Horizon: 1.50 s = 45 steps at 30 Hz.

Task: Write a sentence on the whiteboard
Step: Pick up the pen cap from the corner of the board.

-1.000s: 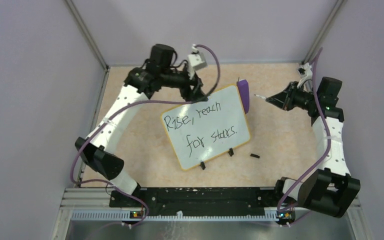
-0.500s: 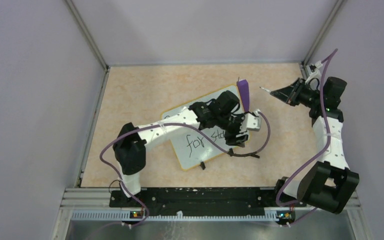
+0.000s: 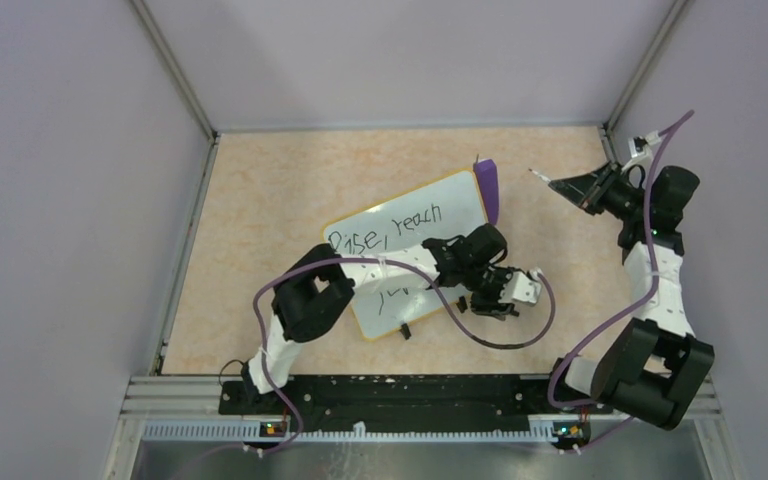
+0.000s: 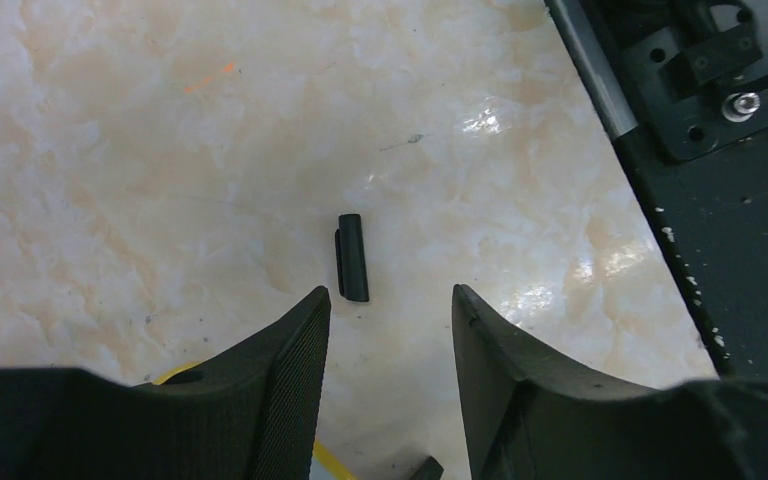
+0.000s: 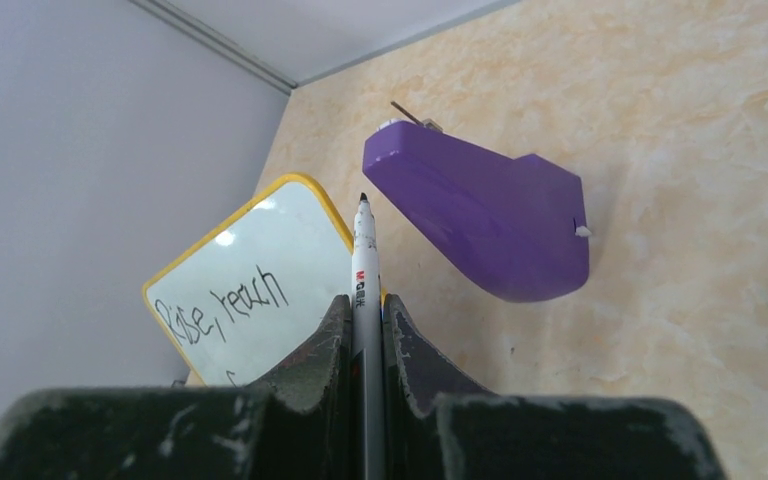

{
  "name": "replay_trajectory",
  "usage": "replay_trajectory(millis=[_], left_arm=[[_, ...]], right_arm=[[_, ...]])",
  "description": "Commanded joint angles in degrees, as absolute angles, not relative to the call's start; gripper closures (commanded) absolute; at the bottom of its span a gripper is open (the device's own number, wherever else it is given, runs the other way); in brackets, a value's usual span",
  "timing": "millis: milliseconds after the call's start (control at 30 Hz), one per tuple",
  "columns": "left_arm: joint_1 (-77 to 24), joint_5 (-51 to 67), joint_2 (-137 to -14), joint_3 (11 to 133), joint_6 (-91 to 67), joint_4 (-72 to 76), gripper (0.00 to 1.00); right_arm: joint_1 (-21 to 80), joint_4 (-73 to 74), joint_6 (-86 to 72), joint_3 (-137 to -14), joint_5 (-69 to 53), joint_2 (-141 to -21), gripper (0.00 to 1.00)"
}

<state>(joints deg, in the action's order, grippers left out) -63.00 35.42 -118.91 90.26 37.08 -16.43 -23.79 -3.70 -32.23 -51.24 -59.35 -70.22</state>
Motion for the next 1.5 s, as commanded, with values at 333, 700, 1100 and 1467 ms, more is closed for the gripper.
replay_trajectory(millis=[333,700,1100,1467], left_arm=[[-63.6,31.6,-126.7,95.5,39.7,-12.5,0.48],[-63.5,30.9,-131.3,99.7,38.8,-16.1,0.54],[-63.6,31.6,-129.3,101.6,34.3,-22.4,0.95],[-63.5,32.8,-112.9,97.8,25.7,-28.2,1.0]], right_arm=[[-24.1,3.7,-28.9,-57.4,-59.7,-70.0,1.0],[-23.3,6.2,-22.6,-58.0,-58.5,-67.0,1.0],[-23.2,6.6,-20.8,-58.3,-62.7,-66.5,1.0],[-23.2,1.7,-23.6,-58.9,-67.2,-66.4,1.0]])
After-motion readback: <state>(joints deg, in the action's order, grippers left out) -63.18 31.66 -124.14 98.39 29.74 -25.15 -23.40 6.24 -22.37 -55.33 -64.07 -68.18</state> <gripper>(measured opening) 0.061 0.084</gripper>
